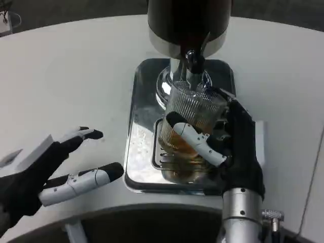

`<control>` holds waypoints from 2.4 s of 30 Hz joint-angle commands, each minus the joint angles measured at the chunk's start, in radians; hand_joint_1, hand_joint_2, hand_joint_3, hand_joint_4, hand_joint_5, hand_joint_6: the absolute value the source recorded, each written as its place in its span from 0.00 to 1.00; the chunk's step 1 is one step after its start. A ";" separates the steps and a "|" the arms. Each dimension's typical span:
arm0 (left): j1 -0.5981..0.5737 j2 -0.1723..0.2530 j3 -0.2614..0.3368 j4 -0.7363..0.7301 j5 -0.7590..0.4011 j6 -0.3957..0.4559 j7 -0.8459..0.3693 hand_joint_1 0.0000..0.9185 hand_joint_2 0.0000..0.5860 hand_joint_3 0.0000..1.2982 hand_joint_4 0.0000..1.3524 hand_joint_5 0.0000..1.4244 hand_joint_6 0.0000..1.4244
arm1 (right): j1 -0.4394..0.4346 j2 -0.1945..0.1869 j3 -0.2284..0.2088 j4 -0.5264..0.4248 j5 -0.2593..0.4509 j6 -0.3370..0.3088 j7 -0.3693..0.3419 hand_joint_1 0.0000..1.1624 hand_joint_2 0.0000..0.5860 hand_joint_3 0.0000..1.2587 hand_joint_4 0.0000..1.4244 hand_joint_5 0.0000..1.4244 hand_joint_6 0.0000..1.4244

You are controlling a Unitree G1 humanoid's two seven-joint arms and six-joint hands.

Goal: Grasp the cup under the faucet to collect the drink, then remove the cup.

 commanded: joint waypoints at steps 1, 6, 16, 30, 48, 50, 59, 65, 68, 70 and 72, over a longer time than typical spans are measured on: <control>-0.022 0.007 -0.018 0.009 -0.005 0.001 -0.007 0.00 0.11 0.14 0.04 0.07 0.15 | 0.043 0.045 -0.008 -0.075 -0.006 -0.039 0.012 0.79 0.38 0.64 0.74 0.91 0.99; -0.046 0.007 -0.027 0.020 -0.002 0.004 -0.005 0.00 0.11 0.14 0.04 0.07 0.15 | 0.056 0.025 -0.019 -0.097 -0.010 -0.032 0.036 0.79 0.37 0.64 0.74 0.91 0.99; -0.053 0.004 -0.039 0.033 -0.001 0.002 -0.004 0.00 0.11 0.14 0.04 0.07 0.15 | 0.076 0.018 -0.034 -0.097 -0.013 -0.032 0.064 0.79 0.37 0.64 0.74 0.91 0.99; -0.070 0.009 -0.035 0.052 -0.007 -0.005 0.001 0.00 0.11 0.14 0.04 0.07 0.15 | 0.091 -0.001 -0.021 -0.095 -0.053 -0.053 0.090 0.79 0.37 0.65 0.75 0.92 0.99; -0.121 0.004 -0.057 0.087 -0.002 -0.008 0.003 0.00 0.11 0.14 0.04 0.07 0.15 | 0.245 -0.040 -0.076 -0.271 -0.033 -0.101 0.158 0.79 0.37 0.67 0.77 0.92 1.00; -0.132 0.004 -0.061 0.092 0.000 -0.009 0.005 0.00 0.11 0.14 0.04 0.07 0.15 | 0.273 -0.042 -0.074 -0.308 -0.027 -0.107 0.176 0.79 0.37 0.67 0.77 0.92 1.00; -0.134 -0.002 -0.063 0.075 0.000 -0.025 0.010 0.00 0.11 0.13 0.03 0.07 0.15 | 0.395 -0.071 -0.070 -0.470 0.003 -0.123 0.285 0.79 0.37 0.68 0.78 0.92 1.00; -0.123 0.005 -0.052 0.031 -0.007 -0.036 -0.001 0.00 0.11 0.13 0.03 0.07 0.15 | 0.501 -0.112 -0.087 -0.549 0.019 -0.169 0.356 0.79 0.37 0.69 0.78 0.92 1.00; -0.100 0.014 -0.051 -0.029 -0.009 -0.044 -0.020 0.00 0.11 0.12 0.02 0.06 0.15 | 0.545 -0.134 -0.099 -0.591 0.024 -0.207 0.384 0.79 0.37 0.69 0.78 0.92 1.00; -0.086 0.019 -0.052 -0.062 -0.009 -0.045 -0.030 0.00 0.11 0.12 0.02 0.06 0.15 | 0.562 -0.146 -0.105 -0.612 0.024 -0.227 0.397 0.79 0.37 0.69 0.78 0.92 1.00; -0.065 0.016 -0.049 -0.111 -0.008 -0.041 -0.041 0.00 0.11 0.11 0.01 0.05 0.15 | 0.575 -0.156 -0.114 -0.634 0.033 -0.242 0.415 0.79 0.37 0.69 0.79 0.92 1.00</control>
